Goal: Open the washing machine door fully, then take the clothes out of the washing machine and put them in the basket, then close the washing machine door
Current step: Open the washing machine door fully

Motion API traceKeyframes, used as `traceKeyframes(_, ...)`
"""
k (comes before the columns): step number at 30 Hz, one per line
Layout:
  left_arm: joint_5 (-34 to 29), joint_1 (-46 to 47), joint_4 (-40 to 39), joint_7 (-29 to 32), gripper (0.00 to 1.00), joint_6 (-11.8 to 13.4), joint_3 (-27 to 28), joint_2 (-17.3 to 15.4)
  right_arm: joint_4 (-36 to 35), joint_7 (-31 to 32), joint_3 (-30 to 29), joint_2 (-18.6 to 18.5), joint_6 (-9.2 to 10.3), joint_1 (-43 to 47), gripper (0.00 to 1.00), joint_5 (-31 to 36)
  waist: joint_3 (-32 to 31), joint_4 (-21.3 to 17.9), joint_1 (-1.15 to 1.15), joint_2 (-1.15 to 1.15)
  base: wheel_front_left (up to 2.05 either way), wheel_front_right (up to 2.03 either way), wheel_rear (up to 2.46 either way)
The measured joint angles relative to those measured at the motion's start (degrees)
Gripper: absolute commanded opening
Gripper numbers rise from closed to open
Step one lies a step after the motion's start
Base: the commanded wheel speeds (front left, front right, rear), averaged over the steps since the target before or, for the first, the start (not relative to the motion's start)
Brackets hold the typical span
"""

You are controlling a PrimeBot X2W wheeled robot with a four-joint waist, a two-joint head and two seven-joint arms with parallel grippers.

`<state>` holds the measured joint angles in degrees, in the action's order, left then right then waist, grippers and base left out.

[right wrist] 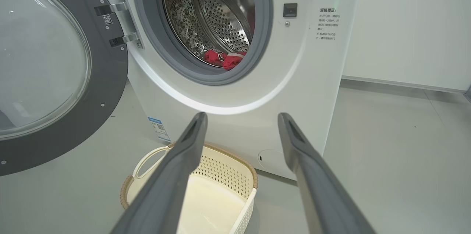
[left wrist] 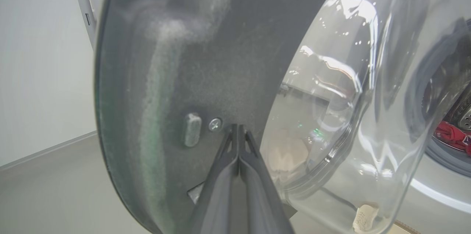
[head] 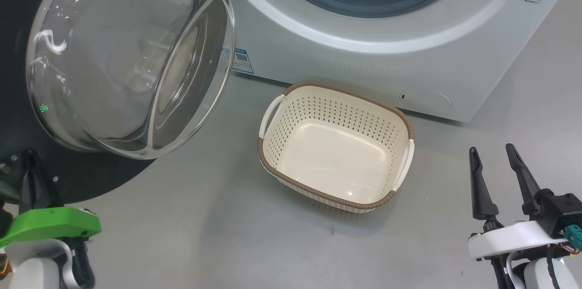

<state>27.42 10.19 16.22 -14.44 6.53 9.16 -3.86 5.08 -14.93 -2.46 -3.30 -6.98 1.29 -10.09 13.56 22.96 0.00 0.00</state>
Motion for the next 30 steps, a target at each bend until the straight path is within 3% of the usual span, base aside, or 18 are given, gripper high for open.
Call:
traceKeyframes(17, -4.7, -0.2, -2.0, 0.0, 0.0, -0.1, 0.1, 1.5, 1.2, 0.0, 0.5, 0.0, -0.01, -0.6, 1.0, 0.0, -2.3, 0.6, 0.0, 0.0, 0.0, 0.0, 0.0)
traceKeyframes(30, -7.6, -6.4, -6.1, 0.0, 0.0, -2.9, -4.5, 1.9, 2.2, 0.0, 1.9, 0.2, -0.01, 0.0, 1.0, -0.3, -5.1, 0.7, 0.0, 0.0, 0.0, 0.0, 0.0)
